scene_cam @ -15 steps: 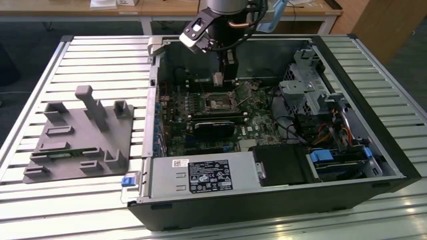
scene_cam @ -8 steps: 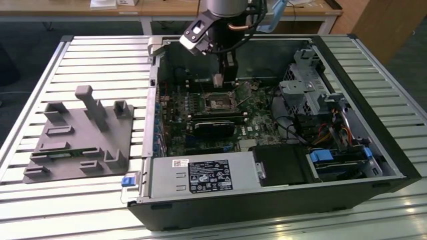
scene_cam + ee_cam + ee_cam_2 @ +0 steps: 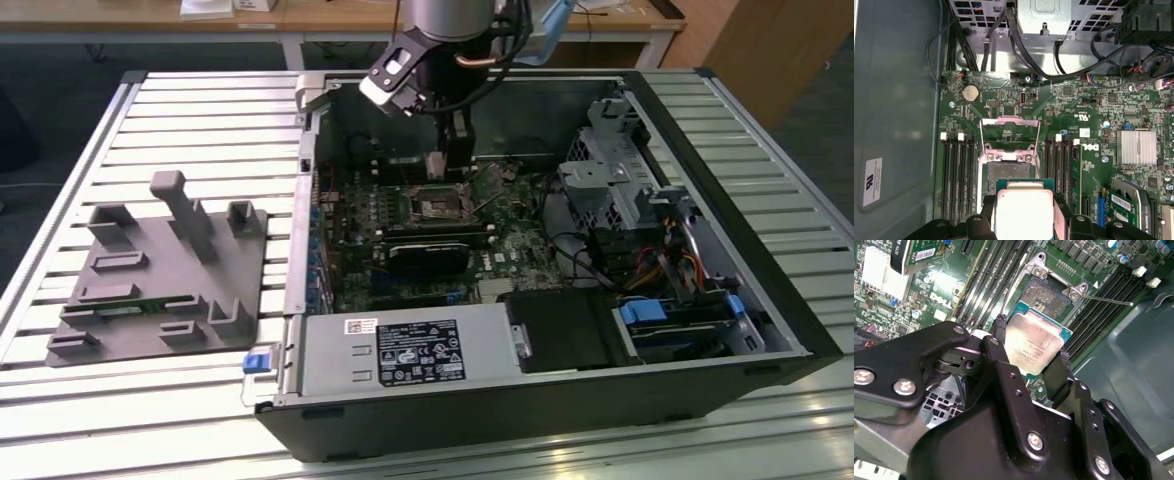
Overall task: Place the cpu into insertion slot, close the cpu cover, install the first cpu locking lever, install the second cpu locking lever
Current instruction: 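Place the cpu into insertion slot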
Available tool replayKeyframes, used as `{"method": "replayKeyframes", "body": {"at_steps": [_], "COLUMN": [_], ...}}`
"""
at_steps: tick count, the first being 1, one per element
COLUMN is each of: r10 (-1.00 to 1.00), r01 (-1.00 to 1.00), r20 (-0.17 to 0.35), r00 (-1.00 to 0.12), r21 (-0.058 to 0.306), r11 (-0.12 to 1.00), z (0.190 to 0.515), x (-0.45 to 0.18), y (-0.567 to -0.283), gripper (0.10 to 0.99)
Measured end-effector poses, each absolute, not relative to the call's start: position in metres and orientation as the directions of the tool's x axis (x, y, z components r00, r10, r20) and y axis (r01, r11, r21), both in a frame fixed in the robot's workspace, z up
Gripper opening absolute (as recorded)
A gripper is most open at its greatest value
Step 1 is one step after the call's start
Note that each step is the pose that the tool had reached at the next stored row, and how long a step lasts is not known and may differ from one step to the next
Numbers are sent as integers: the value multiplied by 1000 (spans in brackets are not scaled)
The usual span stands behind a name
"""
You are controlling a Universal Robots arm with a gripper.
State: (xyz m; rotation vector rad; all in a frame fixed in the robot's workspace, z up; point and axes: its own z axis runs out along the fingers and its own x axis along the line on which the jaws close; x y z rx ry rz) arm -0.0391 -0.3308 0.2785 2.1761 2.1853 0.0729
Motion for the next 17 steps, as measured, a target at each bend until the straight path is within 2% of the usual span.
{"method": "replayKeyframes", "body": {"at_steps": [17], "r10": [1000], "r01": [997], "r20": [-7], "r00": [-4], "r21": [73], "r11": [4], "z": [268], "x": [-39], "y": [-331], "gripper": [541]}}
